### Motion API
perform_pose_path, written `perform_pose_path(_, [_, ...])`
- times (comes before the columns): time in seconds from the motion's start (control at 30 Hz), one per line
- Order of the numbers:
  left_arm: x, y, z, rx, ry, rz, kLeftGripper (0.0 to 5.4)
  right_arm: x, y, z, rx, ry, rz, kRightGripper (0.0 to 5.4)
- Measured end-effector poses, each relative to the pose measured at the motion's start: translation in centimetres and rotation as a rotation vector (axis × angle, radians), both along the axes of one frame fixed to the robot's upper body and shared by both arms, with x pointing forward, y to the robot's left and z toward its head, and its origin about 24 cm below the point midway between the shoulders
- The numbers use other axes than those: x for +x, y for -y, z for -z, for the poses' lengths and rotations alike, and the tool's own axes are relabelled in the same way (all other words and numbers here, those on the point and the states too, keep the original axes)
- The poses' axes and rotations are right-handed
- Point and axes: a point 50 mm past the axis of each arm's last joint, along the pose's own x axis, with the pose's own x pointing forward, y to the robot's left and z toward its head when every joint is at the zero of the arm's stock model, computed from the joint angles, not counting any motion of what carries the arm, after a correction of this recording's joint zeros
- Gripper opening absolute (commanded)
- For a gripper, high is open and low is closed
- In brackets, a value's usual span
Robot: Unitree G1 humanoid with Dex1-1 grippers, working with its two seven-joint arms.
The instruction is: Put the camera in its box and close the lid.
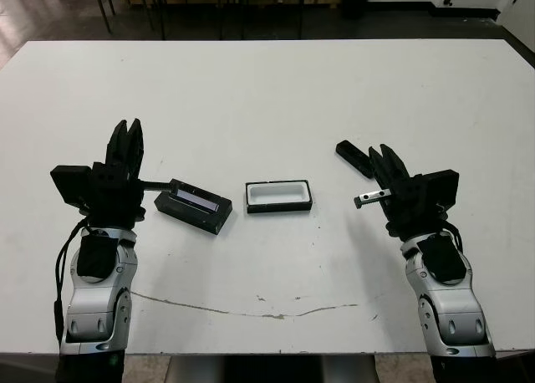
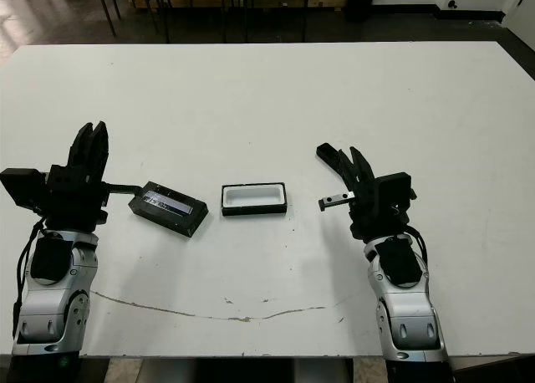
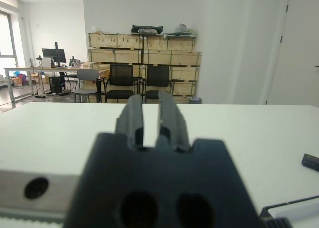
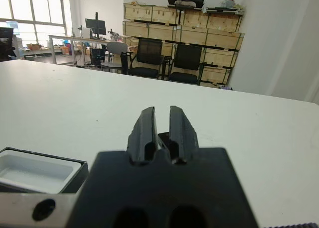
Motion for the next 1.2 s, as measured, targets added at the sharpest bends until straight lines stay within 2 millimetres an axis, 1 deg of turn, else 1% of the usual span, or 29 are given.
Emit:
perform_pose_path(0.2, [-0.4,-0.1,0.5,0.006,-0.015,-0.004,0.03,-0.1,0.0,0.3,-0.002,-0.011,-0.004,0.0])
perform_pose_path(0.37, [0.1,0.1,0.7,0.002,-0.024,0.002,0.03,0.3,0.1,0.3,-0.006,-0.019,-0.01,0.0])
perform_pose_path(0.47, [0.4,0.4,0.6,0.002,-0.017,0.013,0.03,0.5,0.7,0.1,-0.01,-0.014,-0.014,0.0])
perform_pose_path(0.57, [0.4,0.5,0.7,0.004,-0.013,0.018,0.03,1.1,2.0,-0.7,-0.041,0.001,-0.019,0.0])
perform_pose_path(0.73, [0.2,0.6,0.6,0.008,-0.008,0.019,0.03,2.8,4.5,-3.8,-0.178,0.031,-0.038,0.0])
perform_pose_path(0.83, [-0.1,0.5,0.5,0.009,-0.004,0.015,0.0,3.8,5.5,-5.3,-0.239,0.002,-0.084,0.36])
perform_pose_path(0.93, [-0.3,0.4,0.6,0.01,-0.01,0.01,0.0,4.9,6.4,-5.8,-0.296,-0.058,-0.14,0.99])
perform_pose_path(1.0, [-0.4,0.3,0.6,0.011,-0.009,0.008,0.0,5.5,6.7,-5.8,-0.313,-0.102,-0.175,1.45])
perform_pose_path(1.2, [-0.6,0.3,0.4,0.005,-0.006,0.008,0.0,7.1,6.7,-4.6,-0.314,-0.253,-0.304,2.78])
